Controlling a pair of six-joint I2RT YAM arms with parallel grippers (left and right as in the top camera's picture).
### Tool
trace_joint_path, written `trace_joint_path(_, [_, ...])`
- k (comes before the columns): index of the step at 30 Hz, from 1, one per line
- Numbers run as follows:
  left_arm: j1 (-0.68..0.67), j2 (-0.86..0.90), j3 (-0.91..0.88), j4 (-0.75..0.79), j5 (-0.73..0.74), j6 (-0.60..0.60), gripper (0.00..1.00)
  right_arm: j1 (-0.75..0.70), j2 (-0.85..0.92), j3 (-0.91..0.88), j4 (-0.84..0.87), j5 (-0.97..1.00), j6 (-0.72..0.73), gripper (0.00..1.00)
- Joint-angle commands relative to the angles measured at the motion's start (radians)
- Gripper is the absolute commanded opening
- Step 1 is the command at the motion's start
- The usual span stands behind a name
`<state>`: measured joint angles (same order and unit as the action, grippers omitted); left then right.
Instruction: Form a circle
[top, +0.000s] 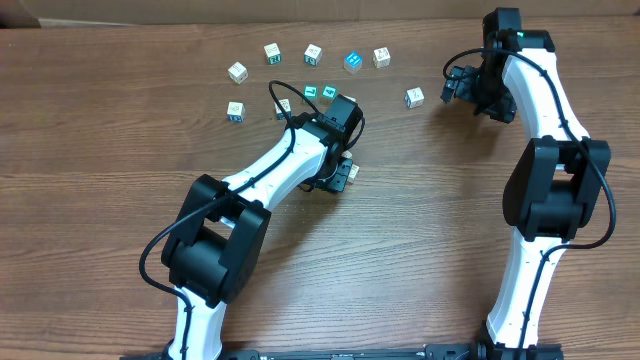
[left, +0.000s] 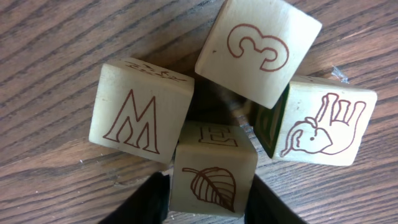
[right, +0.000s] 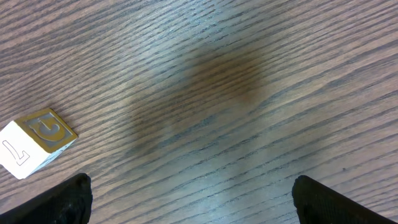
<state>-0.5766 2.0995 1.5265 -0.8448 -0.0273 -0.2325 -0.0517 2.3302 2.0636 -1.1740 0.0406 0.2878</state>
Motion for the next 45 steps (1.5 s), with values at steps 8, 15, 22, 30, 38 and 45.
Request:
trace_joint_path(8, [-0.007, 0.006, -0.011, -0.014, -0.010, 0.035, 0.26, 0.000, -0.024, 0.022, 0.002, 0.002, 0.004, 1.00])
trace_joint_path(15, [-0.007, 0.006, -0.011, -0.015, -0.010, 0.106, 0.27, 0.000, -0.024, 0.022, 0.002, 0.002, 0.004, 1.00])
trace_joint_path(22, [-0.006, 0.006, -0.011, -0.022, -0.010, 0.146, 0.27, 0.000, -0.024, 0.022, 0.002, 0.002, 0.004, 1.00])
trace_joint_path(30, [-0.007, 0.006, -0.010, -0.034, -0.010, 0.151, 0.27, 0.000, -0.024, 0.022, 0.002, 0.002, 0.004, 1.00])
trace_joint_path(38, [-0.007, 0.006, -0.010, -0.039, -0.028, 0.150, 0.39, 0.000, -0.024, 0.022, 0.002, 0.002, 0.004, 1.00])
trace_joint_path(45, [-0.005, 0.003, 0.049, -0.093, -0.043, 0.148, 0.48, 0.000, -0.024, 0.022, 0.002, 0.002, 0.004, 1.00])
